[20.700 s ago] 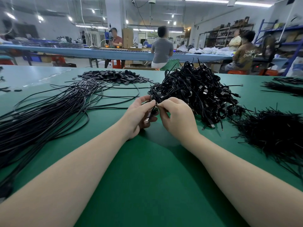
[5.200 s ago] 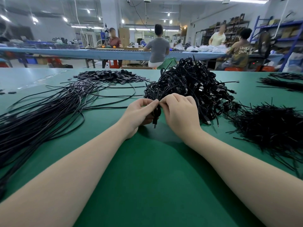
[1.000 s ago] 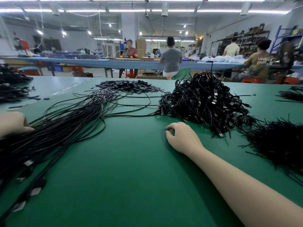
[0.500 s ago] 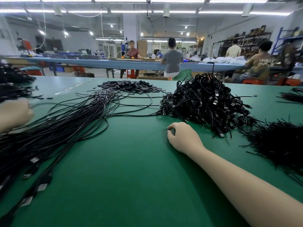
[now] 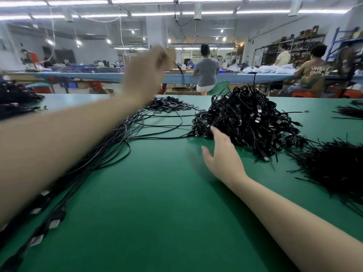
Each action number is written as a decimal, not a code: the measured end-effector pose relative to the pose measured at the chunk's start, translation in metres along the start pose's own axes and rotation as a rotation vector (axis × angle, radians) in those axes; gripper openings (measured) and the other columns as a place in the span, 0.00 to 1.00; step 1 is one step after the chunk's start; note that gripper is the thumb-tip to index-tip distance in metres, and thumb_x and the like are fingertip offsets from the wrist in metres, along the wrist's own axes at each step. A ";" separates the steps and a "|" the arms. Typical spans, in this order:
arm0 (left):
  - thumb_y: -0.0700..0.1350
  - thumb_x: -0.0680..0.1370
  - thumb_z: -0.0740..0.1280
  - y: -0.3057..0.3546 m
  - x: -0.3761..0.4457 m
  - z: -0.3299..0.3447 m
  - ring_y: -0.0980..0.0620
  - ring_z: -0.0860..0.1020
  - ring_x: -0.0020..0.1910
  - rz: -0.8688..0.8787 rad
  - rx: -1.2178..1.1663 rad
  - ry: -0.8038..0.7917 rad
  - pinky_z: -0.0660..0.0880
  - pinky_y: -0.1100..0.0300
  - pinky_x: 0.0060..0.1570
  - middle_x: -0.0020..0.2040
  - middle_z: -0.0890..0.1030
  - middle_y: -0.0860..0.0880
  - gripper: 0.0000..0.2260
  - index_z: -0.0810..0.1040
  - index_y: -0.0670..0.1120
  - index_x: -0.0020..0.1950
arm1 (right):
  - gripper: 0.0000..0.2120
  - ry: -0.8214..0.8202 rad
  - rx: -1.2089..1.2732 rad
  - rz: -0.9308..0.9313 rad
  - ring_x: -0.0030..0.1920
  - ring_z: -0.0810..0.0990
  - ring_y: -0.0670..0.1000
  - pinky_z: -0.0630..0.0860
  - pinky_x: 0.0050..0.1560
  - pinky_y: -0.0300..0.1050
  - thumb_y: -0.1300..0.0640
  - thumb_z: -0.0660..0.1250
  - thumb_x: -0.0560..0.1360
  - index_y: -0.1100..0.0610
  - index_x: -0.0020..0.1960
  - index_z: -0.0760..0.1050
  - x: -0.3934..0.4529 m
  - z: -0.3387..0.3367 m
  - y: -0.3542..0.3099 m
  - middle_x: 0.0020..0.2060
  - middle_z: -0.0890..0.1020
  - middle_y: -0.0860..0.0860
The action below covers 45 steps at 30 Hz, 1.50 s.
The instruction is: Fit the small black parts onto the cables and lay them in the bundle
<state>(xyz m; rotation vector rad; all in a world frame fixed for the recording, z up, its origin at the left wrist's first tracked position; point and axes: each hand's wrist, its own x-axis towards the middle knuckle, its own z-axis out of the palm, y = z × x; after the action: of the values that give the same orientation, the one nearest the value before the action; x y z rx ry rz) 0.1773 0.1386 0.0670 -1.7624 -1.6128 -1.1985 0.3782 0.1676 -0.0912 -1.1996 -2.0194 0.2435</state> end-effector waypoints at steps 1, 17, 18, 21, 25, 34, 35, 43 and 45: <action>0.49 0.81 0.60 0.011 -0.014 0.015 0.48 0.78 0.44 0.037 0.030 -0.059 0.75 0.52 0.48 0.45 0.81 0.48 0.10 0.77 0.46 0.53 | 0.31 0.112 0.059 -0.055 0.71 0.64 0.53 0.64 0.68 0.46 0.54 0.64 0.78 0.55 0.76 0.55 -0.001 -0.003 -0.001 0.73 0.63 0.55; 0.43 0.76 0.71 0.030 -0.111 0.109 0.60 0.73 0.24 -0.377 -0.841 -0.699 0.71 0.68 0.26 0.31 0.82 0.54 0.02 0.79 0.47 0.44 | 0.14 0.488 0.595 0.373 0.26 0.71 0.39 0.67 0.29 0.34 0.66 0.53 0.74 0.51 0.41 0.72 0.021 -0.016 0.019 0.31 0.74 0.47; 0.44 0.75 0.72 0.026 -0.109 0.107 0.59 0.74 0.25 -0.402 -0.859 -0.728 0.72 0.68 0.28 0.31 0.82 0.53 0.02 0.81 0.47 0.44 | 0.14 0.532 0.622 0.404 0.25 0.69 0.40 0.65 0.26 0.33 0.66 0.52 0.73 0.51 0.41 0.72 0.021 -0.017 0.021 0.31 0.73 0.48; 0.45 0.73 0.74 0.014 -0.103 0.101 0.58 0.78 0.29 -0.477 -0.907 -0.693 0.75 0.66 0.32 0.35 0.83 0.53 0.02 0.83 0.50 0.44 | 0.14 0.615 0.611 0.418 0.34 0.71 0.48 0.67 0.35 0.43 0.64 0.53 0.74 0.48 0.40 0.70 0.023 -0.019 0.022 0.39 0.76 0.52; 0.40 0.70 0.76 -0.002 -0.104 0.091 0.58 0.79 0.31 -0.715 -1.063 -0.615 0.76 0.67 0.32 0.35 0.83 0.51 0.09 0.82 0.47 0.48 | 0.13 0.613 0.519 0.491 0.34 0.71 0.50 0.66 0.34 0.44 0.62 0.53 0.74 0.46 0.40 0.68 0.023 -0.023 0.031 0.45 0.78 0.54; 0.48 0.75 0.69 -0.002 -0.086 0.093 0.58 0.76 0.38 -1.076 -1.581 -0.241 0.75 0.67 0.37 0.42 0.84 0.54 0.08 0.81 0.47 0.51 | 0.09 0.197 0.236 -0.032 0.31 0.69 0.45 0.65 0.31 0.45 0.47 0.57 0.80 0.48 0.46 0.74 0.010 -0.009 0.013 0.28 0.72 0.45; 0.50 0.79 0.65 0.002 -0.090 0.097 0.57 0.76 0.39 -1.097 -1.498 -0.311 0.74 0.66 0.38 0.43 0.84 0.53 0.09 0.80 0.47 0.52 | 0.10 0.176 0.220 -0.066 0.31 0.69 0.44 0.64 0.32 0.44 0.48 0.58 0.80 0.49 0.47 0.75 0.009 -0.008 0.011 0.29 0.73 0.45; 0.56 0.84 0.46 0.003 -0.058 0.066 0.53 0.78 0.30 -1.082 -1.764 -0.220 0.76 0.64 0.32 0.33 0.79 0.50 0.25 0.77 0.46 0.41 | 0.09 -0.156 0.019 -0.103 0.25 0.69 0.41 0.61 0.29 0.40 0.47 0.61 0.78 0.45 0.48 0.81 0.008 -0.003 0.016 0.25 0.74 0.40; 0.54 0.84 0.49 -0.001 -0.052 0.050 0.57 0.71 0.23 -1.018 -1.890 -0.351 0.68 0.67 0.25 0.26 0.73 0.54 0.25 0.75 0.49 0.34 | 0.10 -0.144 0.008 -0.044 0.24 0.68 0.43 0.61 0.27 0.40 0.46 0.62 0.78 0.45 0.47 0.81 0.010 0.001 0.016 0.23 0.74 0.41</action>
<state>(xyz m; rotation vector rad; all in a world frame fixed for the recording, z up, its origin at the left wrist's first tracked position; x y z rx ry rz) 0.1940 0.1506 -0.0017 -1.7739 -1.4169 -3.9513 0.3861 0.1850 -0.0947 -1.1603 -2.1647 0.3243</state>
